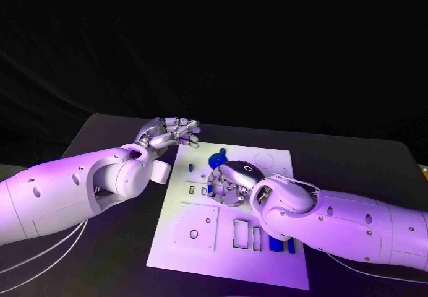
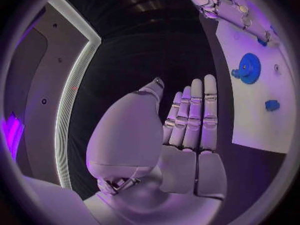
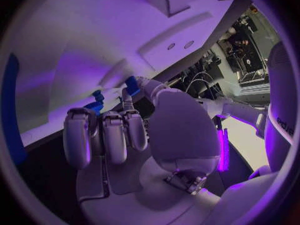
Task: Assemble the parts on the task board
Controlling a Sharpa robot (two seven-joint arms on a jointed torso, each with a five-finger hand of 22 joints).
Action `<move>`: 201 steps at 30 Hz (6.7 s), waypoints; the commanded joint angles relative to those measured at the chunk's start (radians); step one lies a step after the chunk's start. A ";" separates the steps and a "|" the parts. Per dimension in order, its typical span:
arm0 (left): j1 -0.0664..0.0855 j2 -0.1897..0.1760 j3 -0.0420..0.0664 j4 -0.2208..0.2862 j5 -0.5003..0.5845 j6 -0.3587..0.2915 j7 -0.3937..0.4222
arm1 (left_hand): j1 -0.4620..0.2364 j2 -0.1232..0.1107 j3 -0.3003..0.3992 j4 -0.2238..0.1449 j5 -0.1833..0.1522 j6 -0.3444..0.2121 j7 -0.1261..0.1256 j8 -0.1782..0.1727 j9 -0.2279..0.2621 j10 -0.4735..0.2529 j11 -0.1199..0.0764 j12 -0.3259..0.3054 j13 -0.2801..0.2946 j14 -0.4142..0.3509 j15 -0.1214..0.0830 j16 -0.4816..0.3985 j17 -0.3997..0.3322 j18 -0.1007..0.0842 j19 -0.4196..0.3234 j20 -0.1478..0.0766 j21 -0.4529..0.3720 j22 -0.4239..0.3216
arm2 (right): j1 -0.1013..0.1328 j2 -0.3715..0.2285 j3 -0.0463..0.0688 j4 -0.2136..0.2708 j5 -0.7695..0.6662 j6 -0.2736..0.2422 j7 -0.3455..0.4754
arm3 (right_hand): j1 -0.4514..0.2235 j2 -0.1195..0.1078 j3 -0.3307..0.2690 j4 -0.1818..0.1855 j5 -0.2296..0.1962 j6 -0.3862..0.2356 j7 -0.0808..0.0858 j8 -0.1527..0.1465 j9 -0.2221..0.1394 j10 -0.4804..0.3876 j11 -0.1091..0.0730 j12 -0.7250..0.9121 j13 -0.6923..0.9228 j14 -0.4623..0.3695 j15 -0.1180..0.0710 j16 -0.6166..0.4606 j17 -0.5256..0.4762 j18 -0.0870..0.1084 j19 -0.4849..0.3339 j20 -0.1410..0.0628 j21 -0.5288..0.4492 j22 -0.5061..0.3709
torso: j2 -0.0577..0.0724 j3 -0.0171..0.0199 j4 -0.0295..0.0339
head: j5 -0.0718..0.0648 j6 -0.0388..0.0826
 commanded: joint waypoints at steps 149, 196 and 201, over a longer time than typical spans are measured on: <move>0.068 0.209 -0.019 -0.106 -0.932 0.589 -0.894 | -0.156 -0.043 0.469 -0.028 -0.003 0.020 -0.159 0.471 0.560 0.133 -0.170 0.977 0.705 0.562 -0.169 0.956 1.028 -0.083 0.365 -0.147 0.769 0.851 | 0.105 -0.354 0.011 0.053 0.517 -0.175 0.179 | 0.057 0.007 -0.207 0.131 0.103 -0.089 0.032 -0.031 -0.032 -0.054 0.032 -0.057 0.073 0.084 0.028 -0.009 0.171 0.003 -0.024 0.025 -0.088 0.082 | -0.041 0.0193 -0.0145 | 0.004 -0.015; 0.045 0.136 -0.035 -0.005 -1.013 0.395 -0.919 | -0.243 -0.154 0.733 -0.135 0.037 0.062 -0.183 0.515 0.648 0.234 -0.196 1.024 0.744 0.585 -0.194 0.980 1.086 -0.106 0.451 -0.171 0.815 0.970 | 0.097 -0.359 0.011 0.043 0.526 -0.175 0.177 | 0.056 0.006 -0.208 0.133 0.109 -0.091 0.032 -0.029 -0.031 -0.055 0.033 -0.058 0.072 0.083 0.028 -0.010 0.168 0.004 -0.026 0.025 -0.093 0.079 | -0.042 0.0199 -0.0113 | 0.013 -0.014; 0.043 0.143 -0.040 -0.010 -1.016 0.402 -0.924 | -0.265 -0.156 0.743 -0.152 0.073 0.065 -0.185 0.518 0.655 0.239 -0.198 1.029 0.747 0.586 -0.196 0.980 1.086 -0.107 0.457 -0.174 0.818 0.978 | 0.097 -0.358 0.011 0.043 0.524 -0.175 0.177 | 0.056 0.006 -0.208 0.133 0.109 -0.091 0.032 -0.029 -0.031 -0.055 0.033 -0.058 0.072 0.083 0.028 -0.010 0.168 0.004 -0.026 0.025 -0.093 0.079 | -0.042 0.0202 -0.0112 | 0.013 -0.013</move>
